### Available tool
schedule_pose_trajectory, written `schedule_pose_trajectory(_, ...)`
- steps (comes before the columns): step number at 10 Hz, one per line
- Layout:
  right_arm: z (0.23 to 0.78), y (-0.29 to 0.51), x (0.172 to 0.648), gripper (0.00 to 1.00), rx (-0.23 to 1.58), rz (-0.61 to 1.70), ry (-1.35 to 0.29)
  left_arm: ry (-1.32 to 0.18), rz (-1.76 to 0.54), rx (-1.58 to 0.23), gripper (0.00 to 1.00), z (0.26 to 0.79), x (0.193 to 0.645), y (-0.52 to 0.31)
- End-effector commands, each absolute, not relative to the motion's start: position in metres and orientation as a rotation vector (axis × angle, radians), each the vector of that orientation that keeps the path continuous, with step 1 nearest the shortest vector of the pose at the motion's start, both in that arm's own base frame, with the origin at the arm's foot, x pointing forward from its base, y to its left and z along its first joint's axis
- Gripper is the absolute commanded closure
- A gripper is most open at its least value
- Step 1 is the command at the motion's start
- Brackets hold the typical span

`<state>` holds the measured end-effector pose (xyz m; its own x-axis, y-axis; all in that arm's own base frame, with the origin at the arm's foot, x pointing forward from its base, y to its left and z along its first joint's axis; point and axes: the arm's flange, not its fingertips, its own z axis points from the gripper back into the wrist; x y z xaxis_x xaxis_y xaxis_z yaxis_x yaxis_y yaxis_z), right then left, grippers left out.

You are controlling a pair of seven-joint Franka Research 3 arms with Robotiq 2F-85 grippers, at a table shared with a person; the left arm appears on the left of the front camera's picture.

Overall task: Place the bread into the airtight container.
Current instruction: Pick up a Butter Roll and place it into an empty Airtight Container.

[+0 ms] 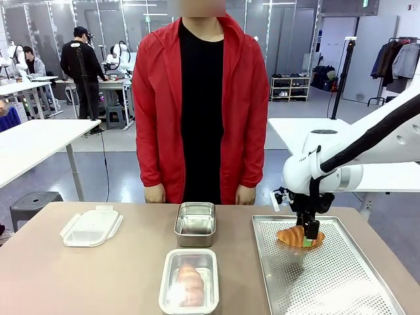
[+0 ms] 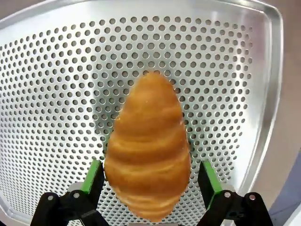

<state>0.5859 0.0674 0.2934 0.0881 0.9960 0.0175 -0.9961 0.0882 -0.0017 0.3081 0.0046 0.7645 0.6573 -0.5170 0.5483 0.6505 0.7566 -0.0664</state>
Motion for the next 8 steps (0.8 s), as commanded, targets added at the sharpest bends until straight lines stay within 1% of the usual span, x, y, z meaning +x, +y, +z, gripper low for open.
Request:
schedule_pose_trajectory(1,0.290,0.068,0.596,0.00,-0.004,1.483,-0.004,-0.538,-0.690,-0.269,0.00,0.765,0.308,0.006)
schedule_pose_trajectory(2,0.291,0.067,0.597,0.00,0.007,1.475,-0.015,-0.538,-0.690,-0.269,0.00,0.765,0.308,0.006)
schedule_pose_trajectory(3,0.293,0.066,0.596,0.20,0.008,1.478,-0.025,-0.538,-0.690,-0.269,0.00,0.765,0.308,0.006)
schedule_pose_trajectory(4,0.296,0.066,0.597,0.20,0.011,1.470,-0.016,-0.538,-0.690,-0.269,0.00,0.765,0.308,0.006)
schedule_pose_trajectory(5,0.296,0.066,0.598,0.40,0.020,1.461,-0.007,-0.538,-0.690,-0.269,0.00,0.765,0.308,0.006)
schedule_pose_trajectory(6,0.296,0.067,0.599,0.24,0.018,1.457,0.000,-0.538,-0.690,-0.269,0.00,0.765,0.308,0.006)
schedule_pose_trajectory(7,0.299,0.068,0.600,0.60,0.021,1.450,-0.009,-0.538,-0.690,-0.269,0.00,0.765,0.308,0.006)
schedule_pose_trajectory(8,0.306,0.071,0.601,0.44,0.020,1.443,-0.017,-0.538,-0.690,-0.269,0.00,0.765,0.308,0.006)
